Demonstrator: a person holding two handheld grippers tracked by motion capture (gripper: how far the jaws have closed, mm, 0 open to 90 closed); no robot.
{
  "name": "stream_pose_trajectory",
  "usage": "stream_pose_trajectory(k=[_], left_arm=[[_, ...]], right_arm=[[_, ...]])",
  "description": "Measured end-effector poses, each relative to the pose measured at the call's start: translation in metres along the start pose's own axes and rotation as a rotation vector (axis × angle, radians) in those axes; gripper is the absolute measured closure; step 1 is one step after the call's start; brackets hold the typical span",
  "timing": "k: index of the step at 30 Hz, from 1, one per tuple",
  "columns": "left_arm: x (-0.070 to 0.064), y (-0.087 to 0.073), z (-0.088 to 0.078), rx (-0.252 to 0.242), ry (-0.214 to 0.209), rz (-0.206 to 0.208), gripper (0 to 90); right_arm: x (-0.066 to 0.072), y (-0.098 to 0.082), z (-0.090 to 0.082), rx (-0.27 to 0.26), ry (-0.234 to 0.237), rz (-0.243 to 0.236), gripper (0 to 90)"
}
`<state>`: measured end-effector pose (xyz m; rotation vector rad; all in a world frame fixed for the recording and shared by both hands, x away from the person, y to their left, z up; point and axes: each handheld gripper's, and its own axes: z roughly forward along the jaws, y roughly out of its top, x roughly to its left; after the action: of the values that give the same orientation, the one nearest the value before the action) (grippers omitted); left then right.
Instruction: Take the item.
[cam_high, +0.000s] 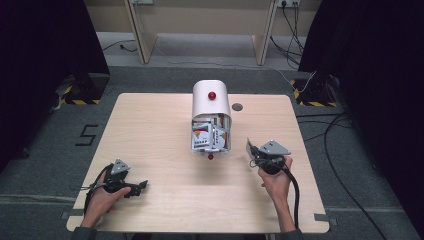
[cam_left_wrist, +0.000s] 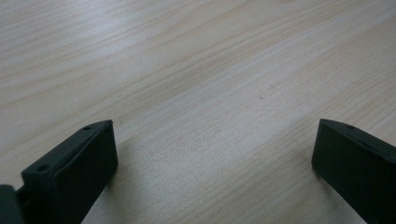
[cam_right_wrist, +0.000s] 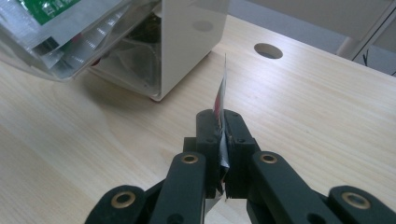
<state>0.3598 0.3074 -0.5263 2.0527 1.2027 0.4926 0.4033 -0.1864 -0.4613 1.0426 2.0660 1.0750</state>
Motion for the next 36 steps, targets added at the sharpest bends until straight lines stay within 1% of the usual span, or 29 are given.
stream_pose_trajectory(k=[7,12,17,20,27,30,32,34,36], left_arm=[[0.000,0.000,0.000,0.001,0.000,0.001,0.0],[0.000,0.000,0.000,0.000,0.000,0.000,0.0],[0.000,0.000,0.000,0.000,0.000,0.000,0.0],[0.000,0.000,0.000,0.000,0.000,0.000,0.0],[0.000,0.000,0.000,0.000,0.000,0.000,0.0],[0.000,0.000,0.000,0.000,0.000,0.000,0.0],[0.000,0.000,0.000,0.000,0.000,0.000,0.0],[0.000,0.000,0.000,0.001,0.000,0.001,0.0],[0.000,0.000,0.000,0.001,0.001,0.002,0.0]], right_arm=[[0.005,0.000,0.004,0.007,0.013,-0.010,87.3],[0.006,0.000,0.006,0.006,0.021,-0.008,87.3],[0.004,-0.001,0.011,0.009,0.031,0.006,87.3],[0.004,-0.003,0.016,0.013,0.049,0.021,87.3],[0.004,-0.004,0.017,0.013,0.062,0.030,87.3],[0.003,-0.006,0.019,0.020,0.071,0.043,87.3],[0.002,-0.008,0.021,0.031,0.069,0.043,87.2],[0.000,-0.009,0.023,0.032,0.071,0.059,87.1],[-0.004,-0.011,0.023,0.035,0.062,0.069,86.8]])
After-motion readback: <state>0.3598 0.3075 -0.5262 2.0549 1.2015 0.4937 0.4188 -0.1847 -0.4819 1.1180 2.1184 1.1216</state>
